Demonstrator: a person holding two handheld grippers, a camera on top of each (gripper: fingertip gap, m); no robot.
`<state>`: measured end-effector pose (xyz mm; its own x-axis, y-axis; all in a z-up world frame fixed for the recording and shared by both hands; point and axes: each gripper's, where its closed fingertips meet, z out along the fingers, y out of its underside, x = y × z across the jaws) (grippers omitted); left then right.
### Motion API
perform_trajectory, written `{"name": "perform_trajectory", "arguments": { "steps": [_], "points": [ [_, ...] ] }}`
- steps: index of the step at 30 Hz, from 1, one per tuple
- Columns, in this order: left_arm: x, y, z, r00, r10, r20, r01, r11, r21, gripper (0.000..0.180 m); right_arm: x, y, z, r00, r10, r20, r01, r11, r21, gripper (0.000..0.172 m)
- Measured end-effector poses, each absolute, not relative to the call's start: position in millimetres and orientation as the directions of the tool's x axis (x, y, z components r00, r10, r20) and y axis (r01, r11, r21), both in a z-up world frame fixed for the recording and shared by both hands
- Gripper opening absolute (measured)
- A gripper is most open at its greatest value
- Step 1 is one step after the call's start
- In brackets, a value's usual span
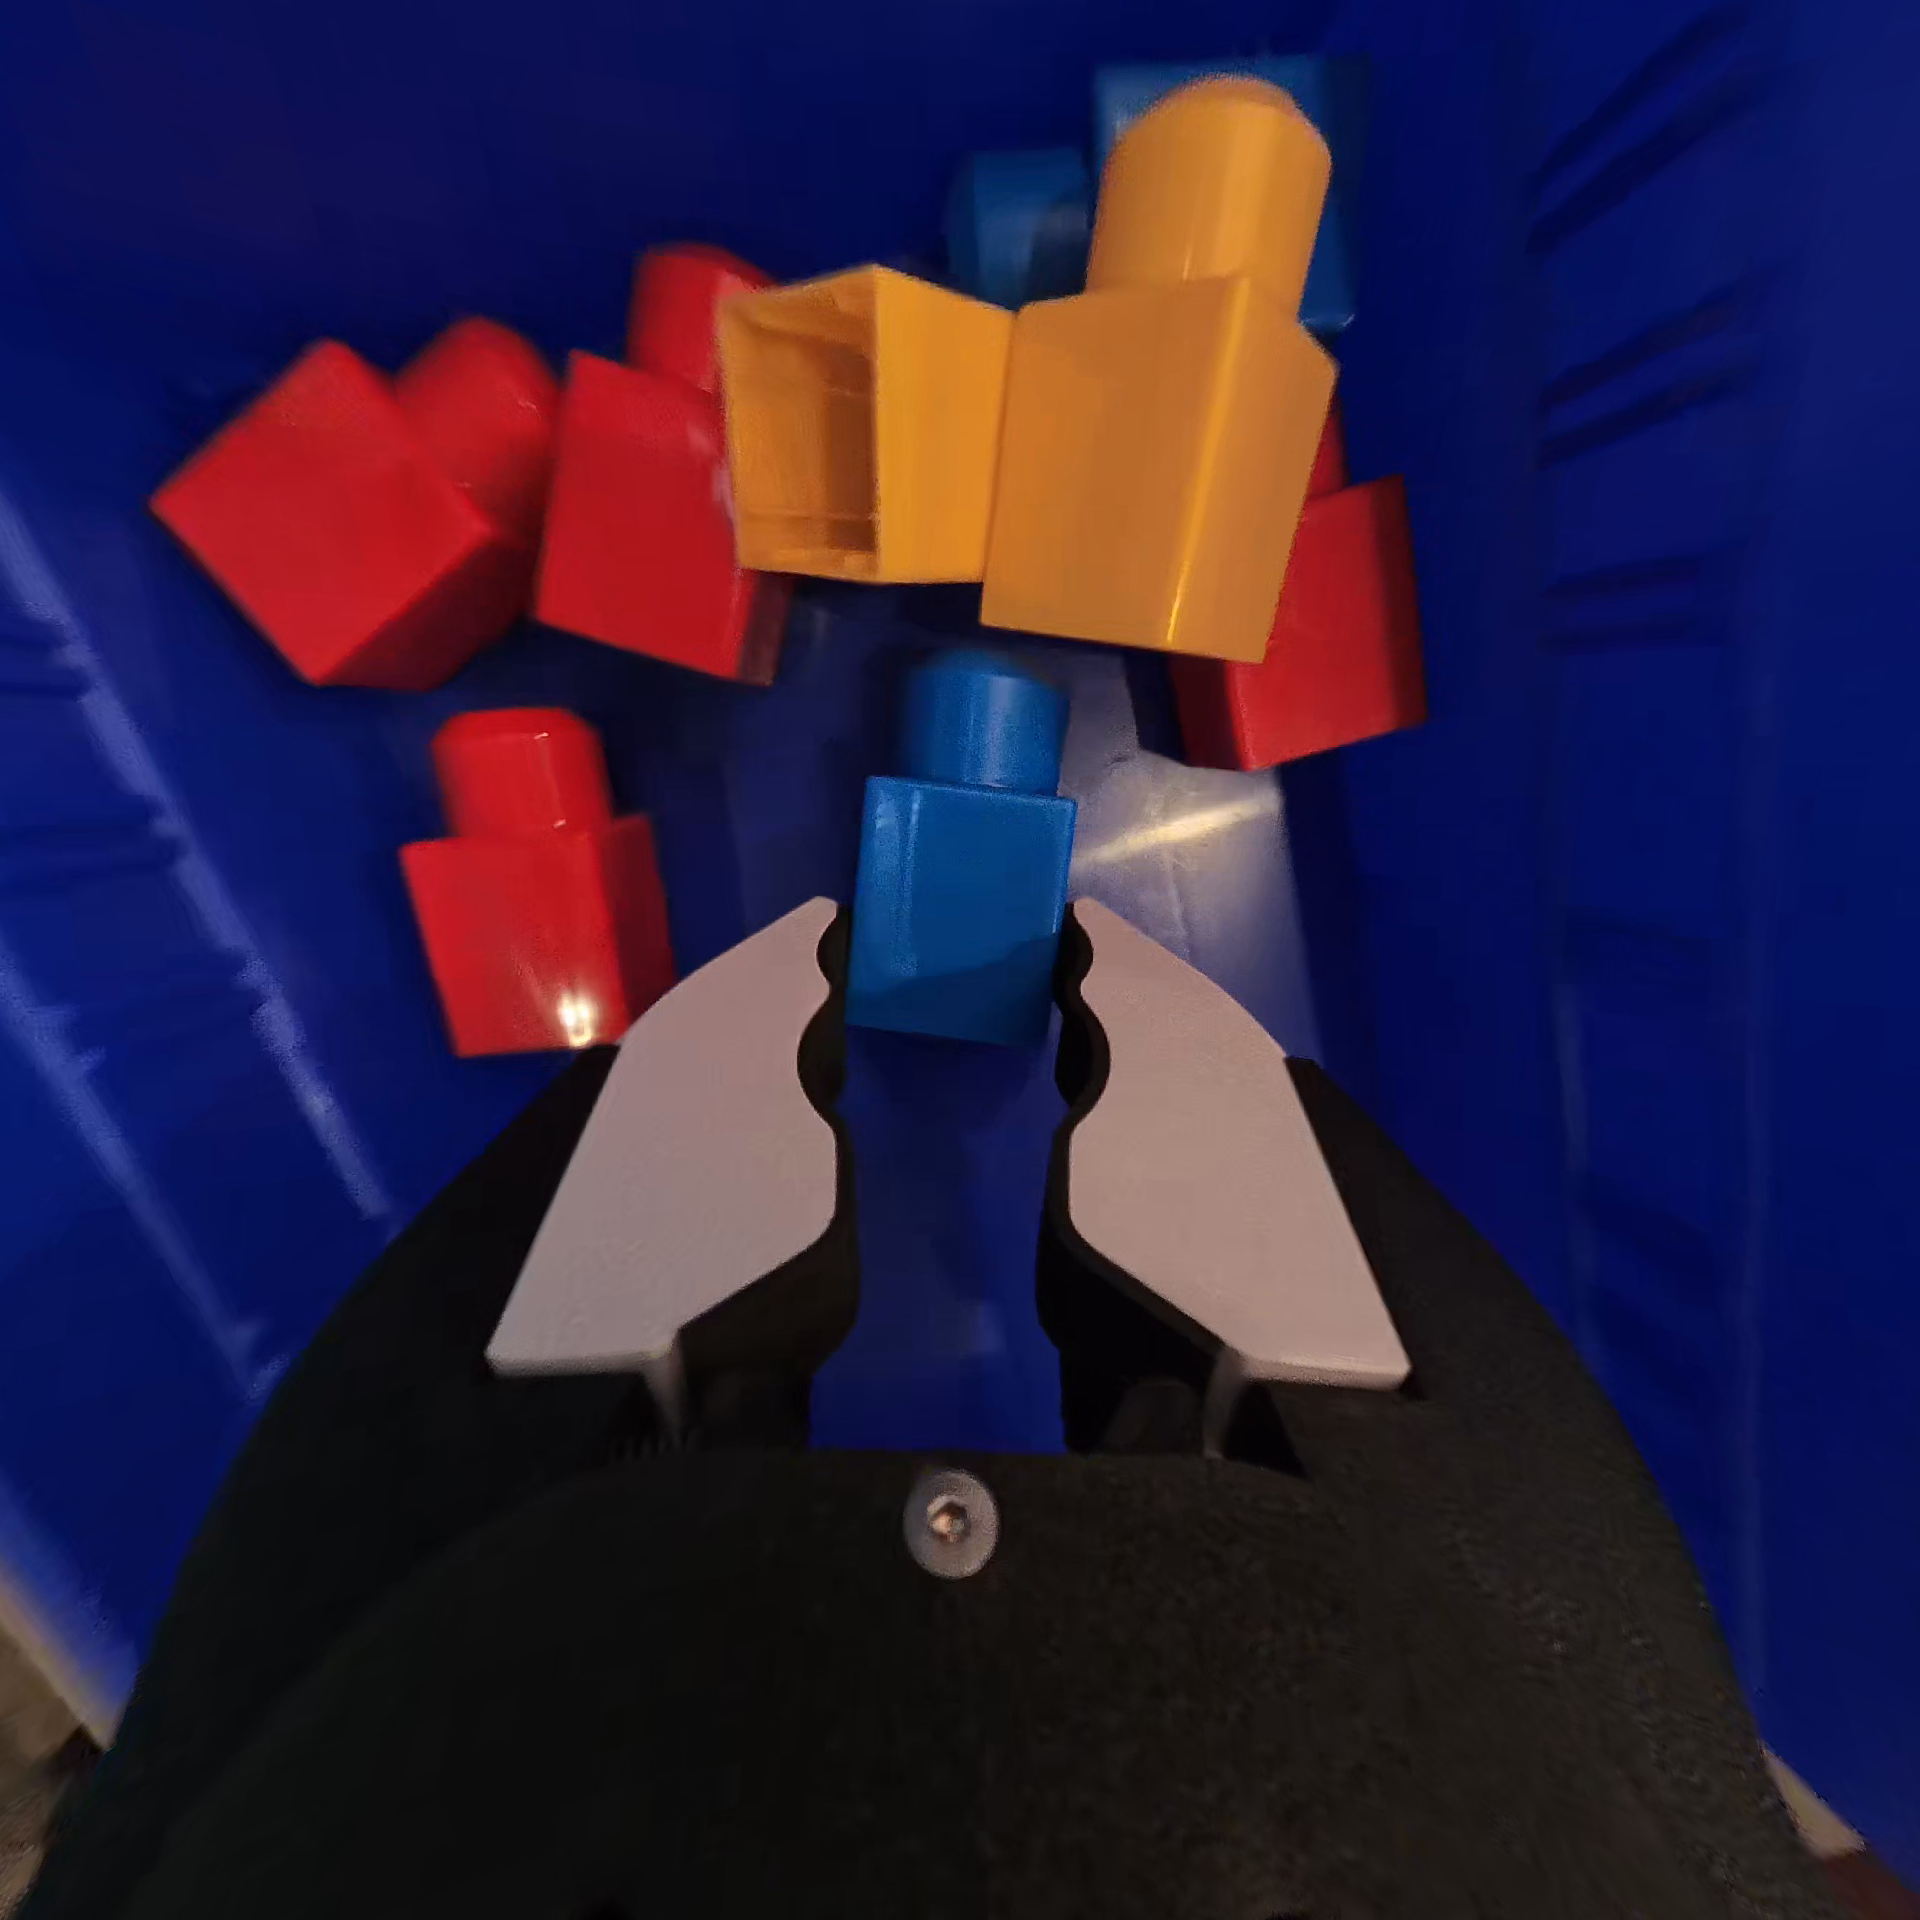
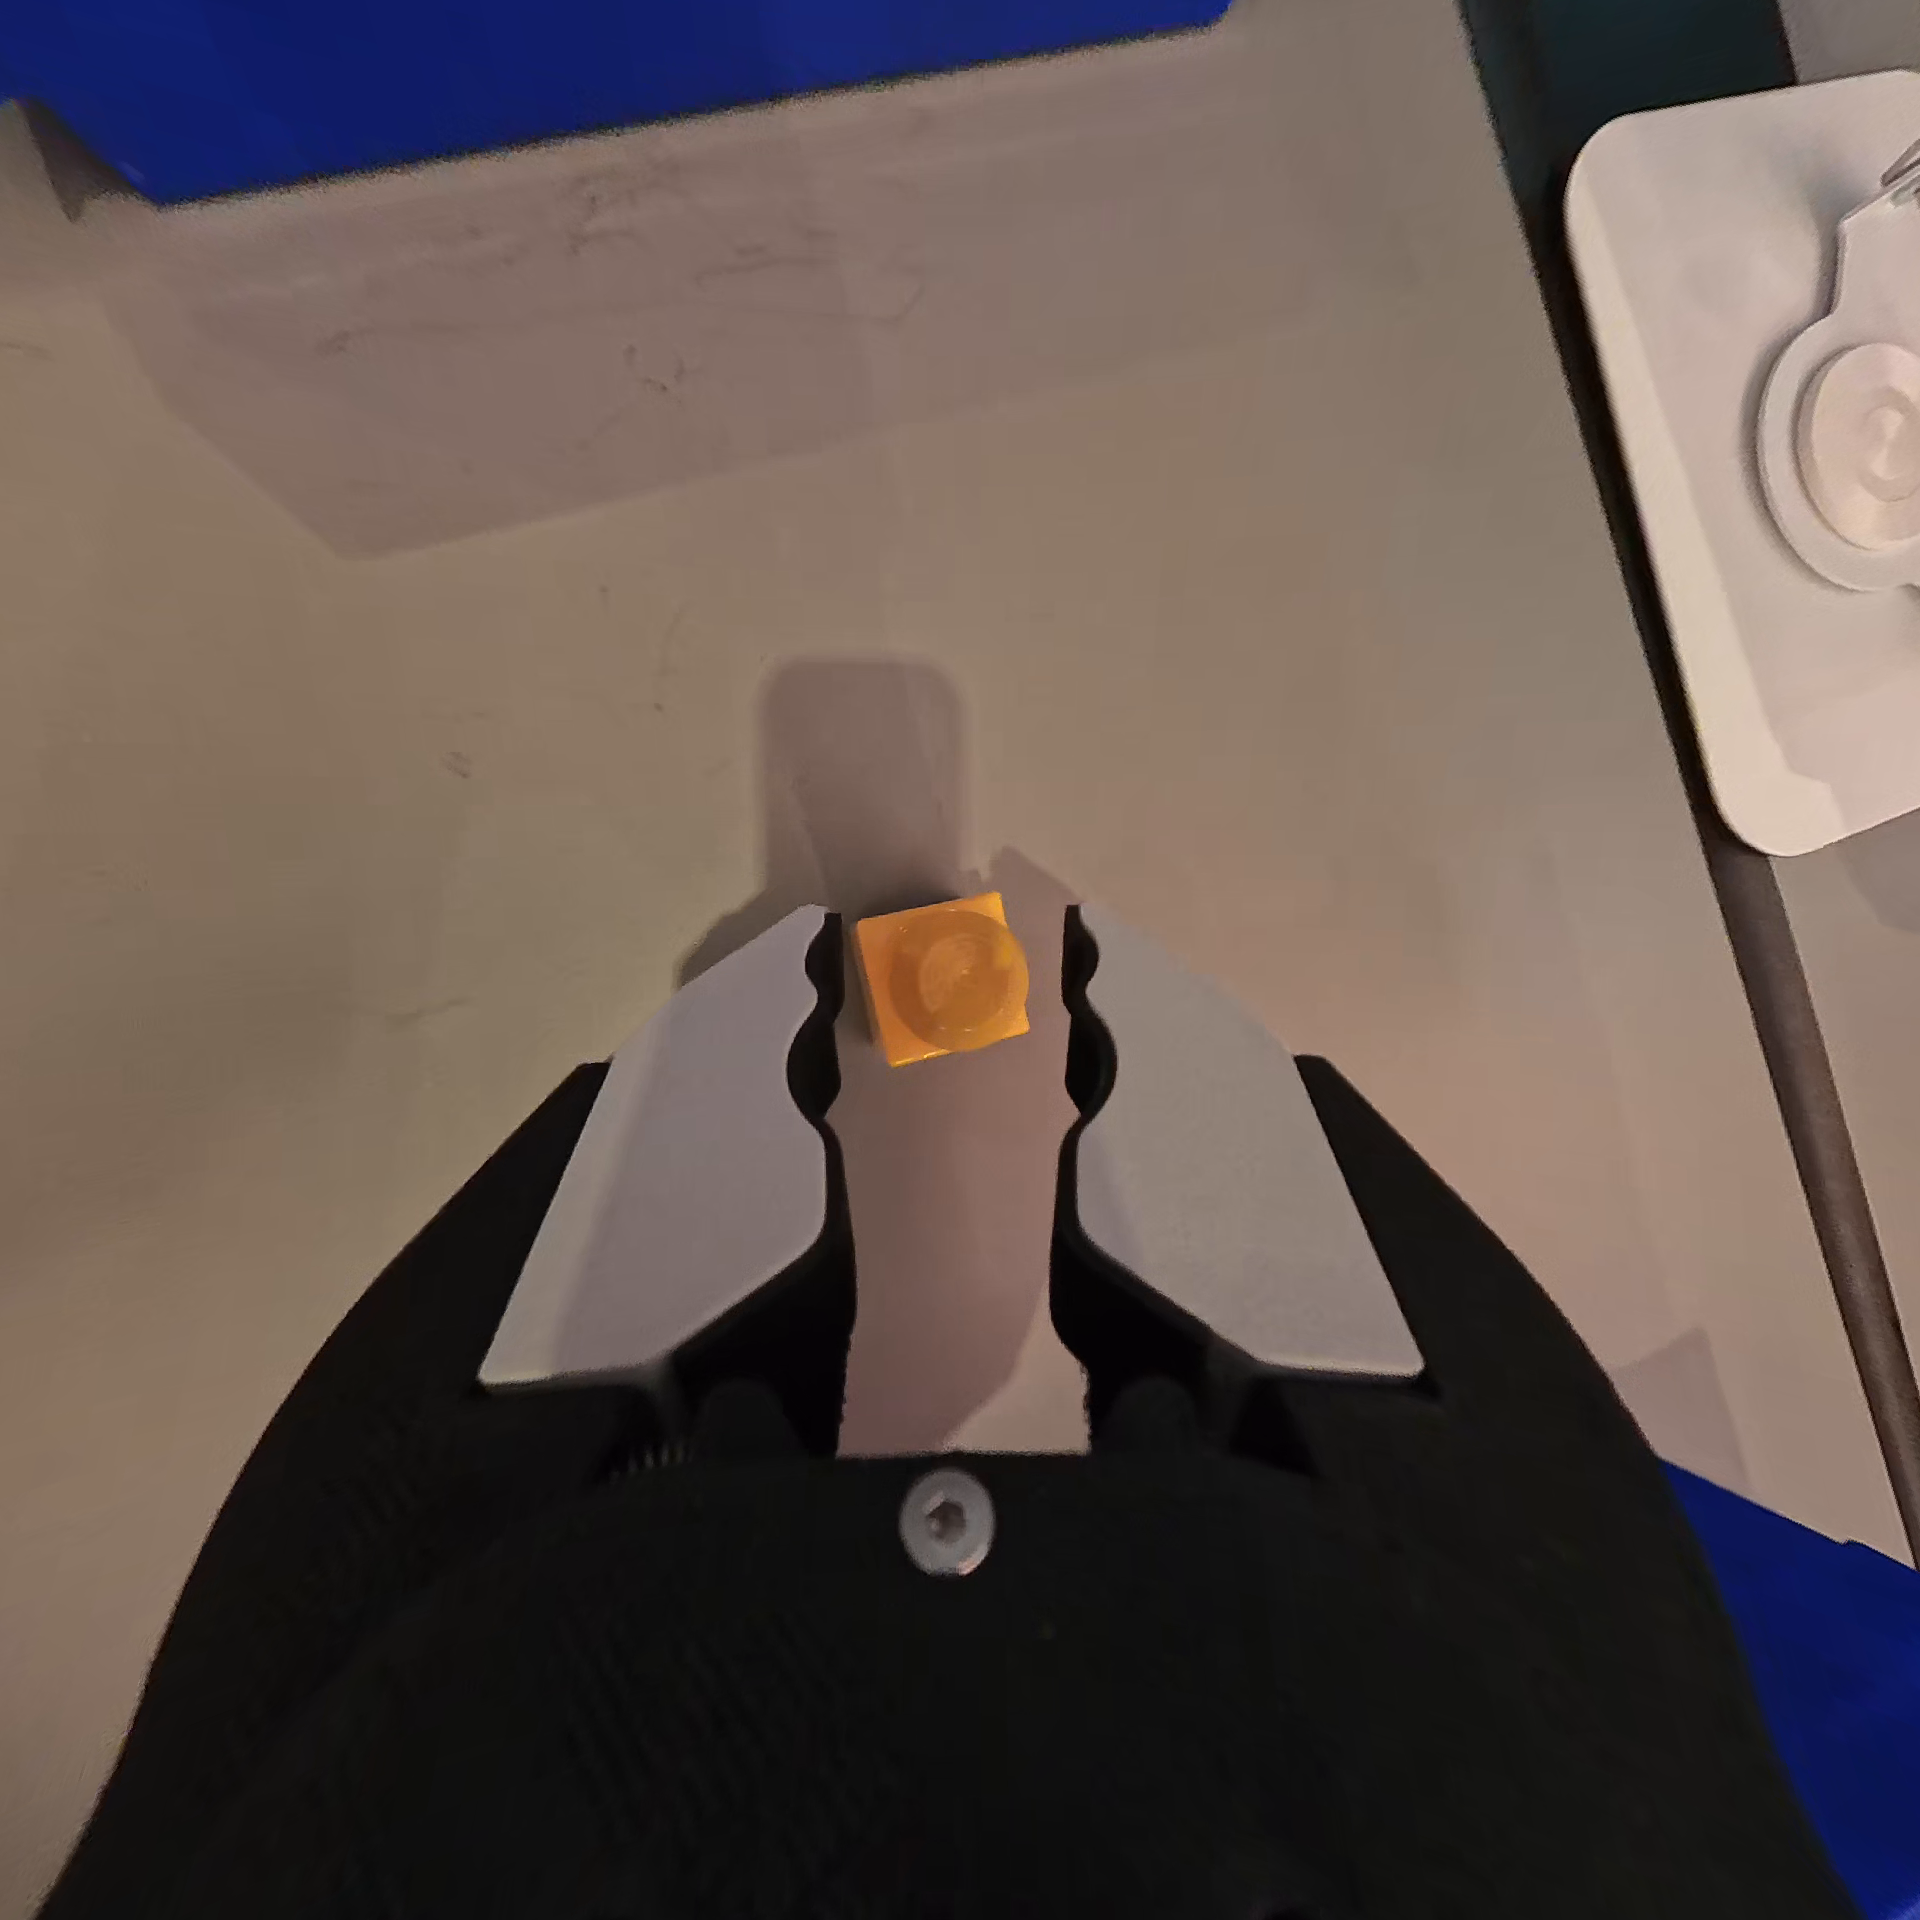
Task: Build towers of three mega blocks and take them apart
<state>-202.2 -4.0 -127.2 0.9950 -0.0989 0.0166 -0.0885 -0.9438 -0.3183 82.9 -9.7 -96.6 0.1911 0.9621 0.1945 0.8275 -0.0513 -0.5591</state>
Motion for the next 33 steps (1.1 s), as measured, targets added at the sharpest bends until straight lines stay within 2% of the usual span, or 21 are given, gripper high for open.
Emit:
{"name": "perform_trajectory", "arguments": {
  "steps": [1, 4, 6, 8, 12, 16, 21, 23, 29, 33],
  "points": [
    [-202.0, -5.6, -112.6, 0.994, -0.096, 0.047, -0.073, -0.93, -0.359, 0.037, 81.1, -10.4, -91.3, 0.193, 0.963, 0.187, 0.812, -0.049, -0.582, 0.041],
    [-168.4, -11.8, -49.6, 0.945, -0.231, 0.232, -0.069, -0.834, -0.547, 0.037, 68.0, -20.3, -60.4, 0.172, 0.976, 0.129, 0.697, -0.028, -0.717, 0.041],
    [-118.6, -25.6, -2.7, 0.825, -0.47, 0.313, -0.148, -0.715, -0.684, 0.037, 54.9, -37.1, -25.2, 0.114, 0.992, 0.055, 0.535, -0.014, -0.845, 0.042],
    [-67.8, -45.2, 31.7, 0.676, -0.69, 0.259, -0.259, -0.552, -0.793, 0.037, 47.3, -57.4, 14.3, 0.027, 0.999, -0.031, 0.337, -0.038, -0.941, 0.042],
    [16.0, -79.0, 64.6, 0.424, -0.889, 0.171, -0.329, -0.327, -0.886, 0.037, 52.6, -81.2, 72.5, -0.1, 0.986, -0.133, 0.045, -0.129, -0.991, 0.042],
    [52.7, -92.5, 67.9, 0.341, -0.929, 0.142, -0.345, -0.264, -0.901, 0.037, 61.8, -87.6, 95.1, -0.174, 0.968, -0.181, -0.075, -0.196, -0.978, 0.045],
    [65.0, -98.5, 63.9, 0.297, -0.944, 0.146, -0.357, -0.252, -0.9, 0.036, 65.6, -91.7, 95.0, -0.226, 0.957, -0.18, -0.068, -0.2, -0.977, 0.026],
    [63.8, -95.5, 59.3, 0.303, -0.943, 0.139, -0.367, -0.25, -0.896, 0.037, 65.9, -88.9, 88.3, -0.193, 0.97, -0.15, -0.02, -0.157, -0.987, 0.026],
    [30.1, -72.0, 57.6, 0.426, -0.888, 0.173, -0.325, -0.328, -0.887, 0.048, 68.5, -62.5, 53.1, -0.03, 0.989, -0.142, 0.176, -0.135, -0.975, 0.025],
    [-20.3, -54.8, 75.9, 0.578, -0.805, 0.132, -0.235, -0.32, -0.918, 0.05, 57.7, -52.7, -13.5, 0.017, 0.983, -0.184, 0.41, -0.174, -0.895, 0.025]
  ]
}}
